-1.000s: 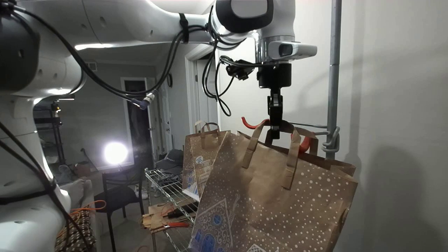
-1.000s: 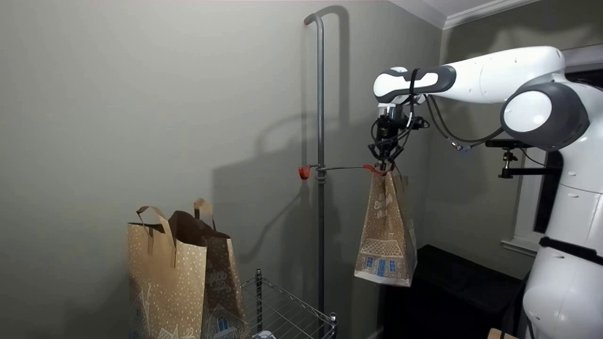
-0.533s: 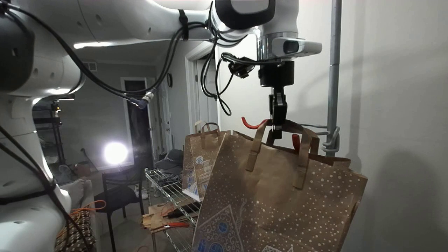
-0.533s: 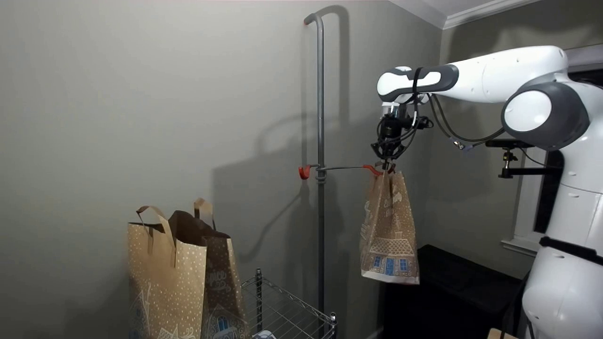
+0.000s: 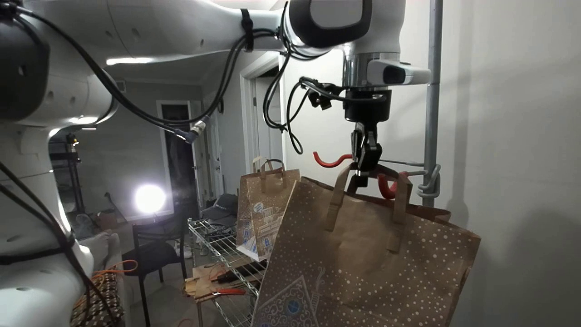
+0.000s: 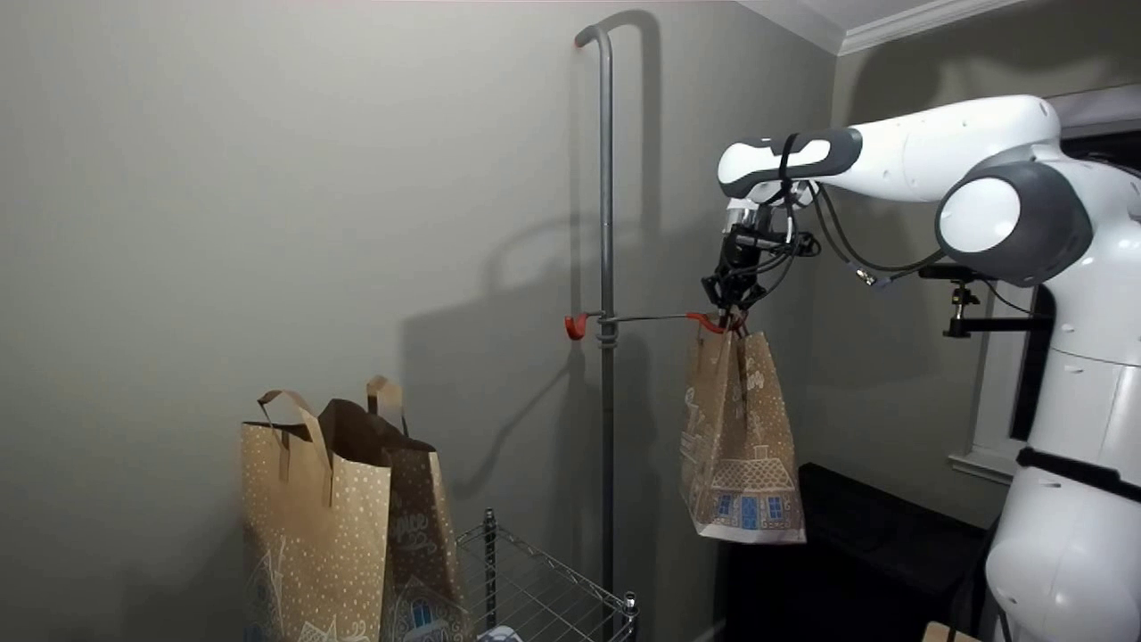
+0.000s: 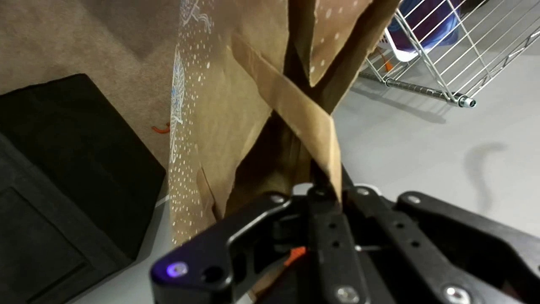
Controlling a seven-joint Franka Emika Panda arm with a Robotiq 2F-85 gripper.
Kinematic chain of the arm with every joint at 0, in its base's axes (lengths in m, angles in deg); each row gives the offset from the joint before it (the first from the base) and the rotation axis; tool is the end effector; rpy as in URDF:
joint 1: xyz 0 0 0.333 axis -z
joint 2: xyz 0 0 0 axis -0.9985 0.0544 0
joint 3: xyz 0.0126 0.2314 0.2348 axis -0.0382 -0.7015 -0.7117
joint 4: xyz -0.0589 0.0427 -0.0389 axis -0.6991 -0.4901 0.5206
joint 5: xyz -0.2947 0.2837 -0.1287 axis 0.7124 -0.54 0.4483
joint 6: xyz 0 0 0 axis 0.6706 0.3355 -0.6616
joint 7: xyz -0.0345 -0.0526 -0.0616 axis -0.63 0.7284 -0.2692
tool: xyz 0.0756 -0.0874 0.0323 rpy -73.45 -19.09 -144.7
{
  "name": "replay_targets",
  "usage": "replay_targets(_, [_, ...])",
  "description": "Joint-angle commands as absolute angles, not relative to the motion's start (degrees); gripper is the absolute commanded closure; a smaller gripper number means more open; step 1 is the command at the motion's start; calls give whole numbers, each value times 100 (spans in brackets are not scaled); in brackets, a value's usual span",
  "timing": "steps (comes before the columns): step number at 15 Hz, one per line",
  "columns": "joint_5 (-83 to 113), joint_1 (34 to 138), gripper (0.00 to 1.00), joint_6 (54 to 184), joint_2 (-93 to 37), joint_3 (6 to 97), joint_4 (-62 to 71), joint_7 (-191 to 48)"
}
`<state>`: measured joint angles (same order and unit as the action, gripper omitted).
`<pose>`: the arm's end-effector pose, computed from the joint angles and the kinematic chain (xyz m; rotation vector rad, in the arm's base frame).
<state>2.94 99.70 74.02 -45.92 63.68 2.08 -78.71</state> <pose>0.5208 -0.2650 0.6375 -2.7914 1.0384 -0.0541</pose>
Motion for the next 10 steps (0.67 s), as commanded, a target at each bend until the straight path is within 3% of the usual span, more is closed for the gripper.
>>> replay_targets(1, [335, 9950, 99, 7426, -4496, 6233, 340, -7781])
replay_targets(2, [380, 9922, 99, 7425, -4483, 6192, 388, -7794])
replay_targets(3, [413, 9904, 78, 7426, -4488, 6156, 442, -7876])
replay_targets(10, [773, 9858, 34, 7636, -4954, 6009, 883, -8242])
